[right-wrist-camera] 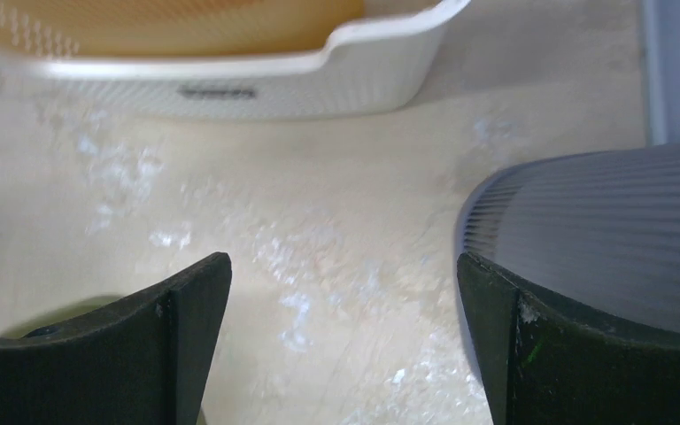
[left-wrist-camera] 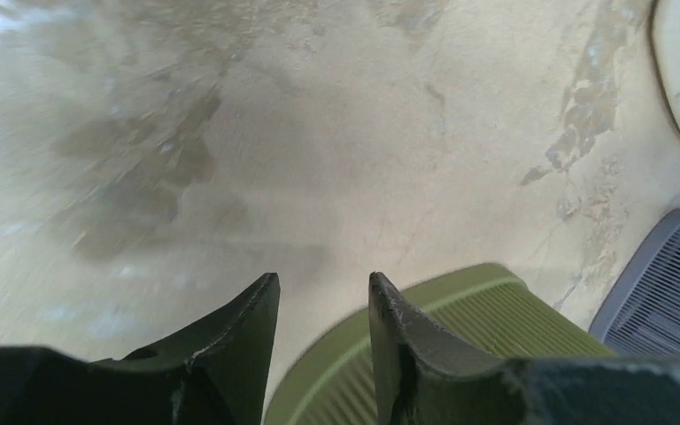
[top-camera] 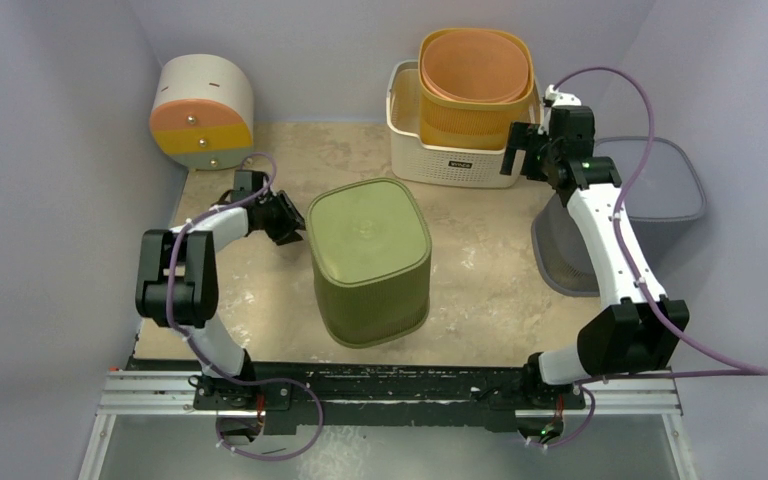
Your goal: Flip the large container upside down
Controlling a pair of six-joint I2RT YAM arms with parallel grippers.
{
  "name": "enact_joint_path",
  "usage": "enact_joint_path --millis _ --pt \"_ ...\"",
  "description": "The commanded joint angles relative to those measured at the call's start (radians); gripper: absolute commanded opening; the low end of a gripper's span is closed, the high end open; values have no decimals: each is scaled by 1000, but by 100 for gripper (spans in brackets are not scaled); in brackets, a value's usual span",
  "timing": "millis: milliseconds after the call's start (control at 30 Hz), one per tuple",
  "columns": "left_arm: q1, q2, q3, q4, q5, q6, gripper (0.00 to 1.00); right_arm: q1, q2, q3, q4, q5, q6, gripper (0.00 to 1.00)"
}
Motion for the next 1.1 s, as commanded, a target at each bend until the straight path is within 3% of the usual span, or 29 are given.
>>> enact_joint_path --millis 0,67,233,533,1067 --pt "3 -200 158 -283 -149 151 40 90 -75 -78 -43 -116 -35 100" --pt "-23 -260 242 -335 -156 167 40 152 -86 -106 -76 -130 -35 100" --pt "-180 -331 458 -385 -343 233 45 225 -153 -192 -121 -218 -30 100" --pt "-184 -308 826 -410 -375 179 46 242 -333 -343 -148 -298 6 100" --pt "-208 -248 861 -284 -317 122 46 363 -452 -467 -200 -532 51 100"
